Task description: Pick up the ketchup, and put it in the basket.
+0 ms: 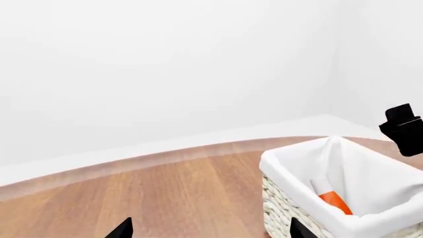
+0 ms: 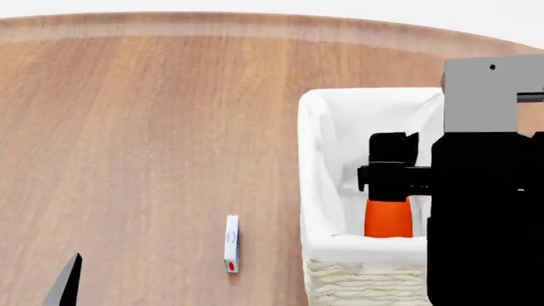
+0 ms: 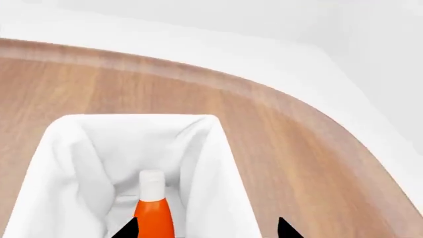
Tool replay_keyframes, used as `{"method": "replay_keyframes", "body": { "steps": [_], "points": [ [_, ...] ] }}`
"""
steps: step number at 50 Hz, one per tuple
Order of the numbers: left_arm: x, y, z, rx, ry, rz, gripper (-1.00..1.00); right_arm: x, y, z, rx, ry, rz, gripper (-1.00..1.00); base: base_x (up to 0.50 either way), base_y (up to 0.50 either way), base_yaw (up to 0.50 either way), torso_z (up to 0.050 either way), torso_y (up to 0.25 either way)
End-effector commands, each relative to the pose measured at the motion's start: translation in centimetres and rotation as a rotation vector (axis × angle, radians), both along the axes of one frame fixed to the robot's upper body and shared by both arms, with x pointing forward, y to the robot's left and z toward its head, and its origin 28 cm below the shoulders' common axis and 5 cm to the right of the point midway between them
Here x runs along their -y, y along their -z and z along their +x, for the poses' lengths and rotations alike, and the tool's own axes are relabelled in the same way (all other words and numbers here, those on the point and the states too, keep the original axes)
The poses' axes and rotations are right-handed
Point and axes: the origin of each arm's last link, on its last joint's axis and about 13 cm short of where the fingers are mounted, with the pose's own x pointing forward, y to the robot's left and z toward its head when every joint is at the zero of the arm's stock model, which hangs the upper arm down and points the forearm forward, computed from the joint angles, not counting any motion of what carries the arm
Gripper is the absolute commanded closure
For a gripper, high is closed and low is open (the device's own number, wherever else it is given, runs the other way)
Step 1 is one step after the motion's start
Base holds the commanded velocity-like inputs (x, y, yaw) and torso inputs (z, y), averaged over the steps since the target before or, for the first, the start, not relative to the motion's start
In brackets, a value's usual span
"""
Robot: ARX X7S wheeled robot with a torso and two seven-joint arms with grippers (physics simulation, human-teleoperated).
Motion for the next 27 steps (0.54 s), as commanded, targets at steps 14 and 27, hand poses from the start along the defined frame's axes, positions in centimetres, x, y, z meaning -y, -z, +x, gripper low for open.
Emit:
{"method": "replay_keyframes", "body": {
  "steps": [14,27],
  "points": [
    [0.0,-0.1,-0.1,0.005,-0.002,-0.004,-1.00,-2.2,10.0,-6.5,0.527,-0.006,-0.070,-1.00,0.00,0.00,0.00,0.000,0.000],
    [0.0,-0.1,0.0,0.003,0.000,-0.006,-1.00,-3.7,14.2,-8.6,0.509,-0.020,-0.050,-1.00,0.00,0.00,0.00,0.000,0.000]
  ]
}}
